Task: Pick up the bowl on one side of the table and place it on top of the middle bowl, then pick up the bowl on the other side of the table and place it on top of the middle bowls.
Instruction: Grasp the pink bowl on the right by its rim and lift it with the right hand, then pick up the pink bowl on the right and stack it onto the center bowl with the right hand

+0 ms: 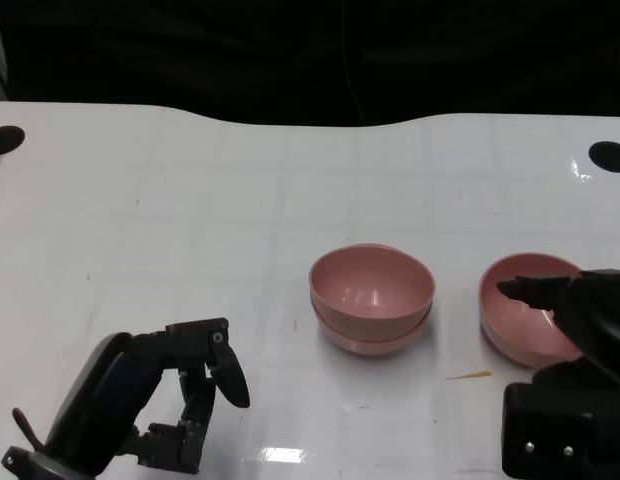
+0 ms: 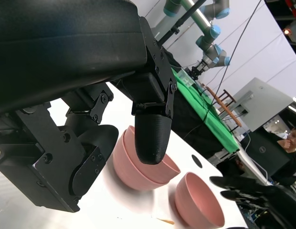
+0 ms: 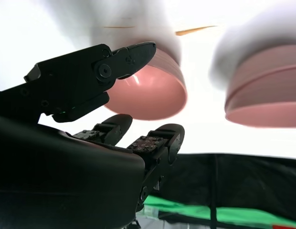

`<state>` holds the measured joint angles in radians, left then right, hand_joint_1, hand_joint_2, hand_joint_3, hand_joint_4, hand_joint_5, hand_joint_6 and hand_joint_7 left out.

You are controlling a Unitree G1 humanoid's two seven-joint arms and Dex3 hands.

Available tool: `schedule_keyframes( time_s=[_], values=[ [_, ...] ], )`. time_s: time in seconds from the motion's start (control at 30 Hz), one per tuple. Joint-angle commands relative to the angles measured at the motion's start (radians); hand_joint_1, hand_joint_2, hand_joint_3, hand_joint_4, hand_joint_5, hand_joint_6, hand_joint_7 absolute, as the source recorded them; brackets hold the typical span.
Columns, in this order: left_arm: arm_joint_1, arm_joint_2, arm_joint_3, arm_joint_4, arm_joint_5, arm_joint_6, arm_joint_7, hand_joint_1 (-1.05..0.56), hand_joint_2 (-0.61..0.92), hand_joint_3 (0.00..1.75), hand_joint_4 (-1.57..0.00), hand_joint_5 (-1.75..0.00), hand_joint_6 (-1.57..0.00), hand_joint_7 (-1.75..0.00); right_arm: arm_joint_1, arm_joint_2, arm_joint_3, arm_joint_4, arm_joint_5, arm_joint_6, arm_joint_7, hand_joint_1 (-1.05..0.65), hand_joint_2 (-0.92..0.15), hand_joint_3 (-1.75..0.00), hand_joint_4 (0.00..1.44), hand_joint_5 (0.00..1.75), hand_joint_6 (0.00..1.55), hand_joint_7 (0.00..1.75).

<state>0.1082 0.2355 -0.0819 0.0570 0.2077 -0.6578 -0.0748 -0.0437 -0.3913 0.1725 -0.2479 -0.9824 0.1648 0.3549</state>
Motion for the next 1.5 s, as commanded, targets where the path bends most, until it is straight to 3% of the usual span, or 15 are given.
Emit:
schedule_keyframes(
  time_s=[0.03, 0.27, 0.57, 0.6, 0.63, 0.7, 0.83, 1.07, 1.1, 1.13, 1.17, 1.2, 1.4, 1.47, 1.5],
  values=[
    [-0.004, 0.014, 0.004, -0.002, 0.002, -0.016, -0.007, 0.09, 0.17, 1.69, -0.96, -1.67, -0.88, -1.46, -0.055, -0.028, 0.031, 0.093, -0.010, 0.011, 0.006, -0.43, -0.84, -0.01, 0.57, 0.11, 0.52, 0.00],
    [-0.006, 0.017, 0.004, 0.003, 0.002, -0.027, -0.009, 0.06, 0.16, 1.69, -0.95, -1.66, -0.87, -1.46, -0.169, -0.034, 0.103, 0.334, -0.004, 0.002, -0.042, -0.43, -0.87, -0.01, 0.63, 0.08, 0.49, 0.00],
    [-0.006, 0.015, 0.004, -0.005, 0.004, -0.023, -0.008, 0.05, 0.18, 1.67, -0.94, -1.67, -0.87, -1.46, -0.298, -0.038, 0.160, 0.572, 0.083, -0.055, -0.059, -0.36, -0.92, -0.12, 0.86, 0.15, 0.58, 0.04],
    [-0.005, 0.016, 0.004, -0.006, 0.000, -0.023, -0.011, 0.05, 0.18, 1.67, -0.94, -1.67, -0.87, -1.46, -0.313, -0.037, 0.168, 0.607, 0.085, -0.073, -0.090, -0.34, -0.92, -0.13, 0.95, 0.21, 0.61, 0.05],
    [-0.005, 0.016, 0.004, -0.006, -0.003, -0.023, -0.013, 0.05, 0.18, 1.67, -0.94, -1.66, -0.87, -1.46, -0.323, -0.037, 0.174, 0.632, 0.087, -0.087, -0.117, -0.29, -0.92, -0.12, 0.93, 0.70, 0.69, 0.04],
    [-0.003, 0.016, 0.003, -0.007, -0.012, -0.023, -0.018, 0.06, 0.19, 1.67, -0.94, -1.66, -0.86, -1.46, -0.342, -0.039, 0.193, 0.699, 0.069, -0.132, -0.238, -0.24, -0.92, -0.10, 0.85, 1.25, 0.88, 0.07],
    [-0.005, 0.016, 0.006, -0.004, -0.010, -0.023, -0.019, 0.07, 0.19, 1.66, -0.95, -1.65, -0.86, -1.46, -0.372, -0.047, 0.212, 0.789, 0.076, -0.219, -0.395, -0.20, -0.92, -0.12, 0.83, 1.45, 1.05, 0.10],
    [-0.013, 0.015, 0.006, 0.007, -0.004, -0.025, -0.016, 0.07, 0.19, 1.66, -0.96, -1.64, -0.86, -1.46, -0.361, -0.080, 0.204, 0.706, 0.054, -0.283, -0.603, -0.17, -0.87, -0.05, 0.84, 1.73, 1.28, 0.16],
    [-0.012, 0.015, 0.006, 0.006, -0.004, -0.023, -0.017, 0.07, 0.19, 1.66, -0.96, -1.65, -0.86, -1.46, -0.358, -0.083, 0.201, 0.687, 0.054, -0.288, -0.624, -0.16, -0.85, -0.03, 0.86, 1.74, 1.25, 0.31],
    [-0.011, 0.015, 0.006, 0.003, -0.004, -0.018, -0.018, 0.06, 0.19, 1.66, -0.96, -1.65, -0.86, -1.46, -0.355, -0.084, 0.194, 0.663, 0.061, -0.291, -0.635, -0.15, -0.86, -0.02, 0.87, 1.74, 1.04, 0.81],
    [-0.010, 0.015, 0.006, 0.000, -0.004, -0.014, -0.018, 0.06, 0.19, 1.66, -0.96, -1.65, -0.86, -1.46, -0.353, -0.085, 0.189, 0.640, 0.068, -0.291, -0.637, -0.15, -0.87, -0.02, 0.88, 1.74, 0.92, 1.07],
    [-0.010, 0.015, 0.006, 0.002, -0.002, -0.017, -0.017, 0.06, 0.19, 1.66, -0.95, -1.65, -0.86, -1.46, -0.347, -0.085, 0.179, 0.596, 0.085, -0.297, -0.627, -0.15, -0.87, -0.02, 0.88, 1.75, 0.85, 1.20],
    [-0.011, 0.016, 0.008, 0.004, 0.001, -0.018, -0.015, 0.09, 0.19, 1.66, -0.96, -1.65, -0.87, -1.45, -0.356, -0.061, 0.149, 0.505, 0.196, -0.441, -0.650, -0.04, -0.86, -0.05, 0.96, 1.75, 0.84, 1.50],
    [-0.010, 0.017, 0.008, 0.001, 0.003, -0.012, -0.016, 0.09, 0.19, 1.66, -0.95, -1.65, -0.87, -1.45, -0.373, -0.048, 0.147, 0.506, 0.261, -0.506, -0.624, -0.05, -0.54, -0.77, 0.96, 1.75, 0.81, 1.58],
    [-0.009, 0.017, 0.009, 0.000, 0.003, -0.010, -0.016, 0.08, 0.19, 1.66, -0.95, -1.65, -0.87, -1.45, -0.383, -0.042, 0.147, 0.512, 0.290, -0.536, -0.609, -0.05, -0.42, -1.01, 0.96, 1.75, 0.83, 1.54]
  ],
)
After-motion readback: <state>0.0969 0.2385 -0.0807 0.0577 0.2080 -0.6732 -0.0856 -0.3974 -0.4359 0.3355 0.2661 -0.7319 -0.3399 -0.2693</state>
